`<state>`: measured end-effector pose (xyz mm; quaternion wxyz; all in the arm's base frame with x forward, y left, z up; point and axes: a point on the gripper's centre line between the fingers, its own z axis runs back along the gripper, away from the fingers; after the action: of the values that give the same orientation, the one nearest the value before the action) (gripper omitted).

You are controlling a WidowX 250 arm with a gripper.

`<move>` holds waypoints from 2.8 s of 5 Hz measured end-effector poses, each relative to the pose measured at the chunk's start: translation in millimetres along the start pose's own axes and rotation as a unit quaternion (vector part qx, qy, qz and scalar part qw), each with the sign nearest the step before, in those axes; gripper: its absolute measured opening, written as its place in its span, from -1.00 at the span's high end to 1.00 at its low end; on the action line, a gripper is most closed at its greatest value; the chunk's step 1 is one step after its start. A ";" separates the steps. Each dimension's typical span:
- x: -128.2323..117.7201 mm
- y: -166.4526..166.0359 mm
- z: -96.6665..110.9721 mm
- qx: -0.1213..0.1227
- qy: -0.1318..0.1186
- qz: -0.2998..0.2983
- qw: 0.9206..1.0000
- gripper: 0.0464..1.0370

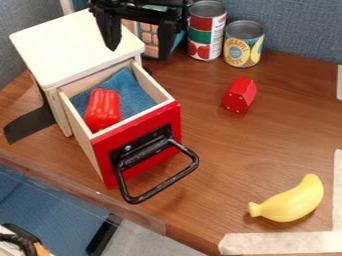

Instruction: Closed the drawer

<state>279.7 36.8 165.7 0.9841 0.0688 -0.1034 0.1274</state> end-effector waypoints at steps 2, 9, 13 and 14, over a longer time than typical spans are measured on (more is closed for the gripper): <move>-10.8 -5.0 -12.8 0.000 0.022 0.005 1.000 -0.93; -83.8 -56.5 -42.6 -0.017 0.027 0.282 0.959 -0.93; -115.8 -72.7 -74.7 -0.040 0.056 0.402 0.913 -0.93; -118.3 -77.0 -82.0 -0.060 0.079 0.410 0.907 -0.93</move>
<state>203.4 -51.7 51.7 0.8523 -0.0486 -0.0523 0.5182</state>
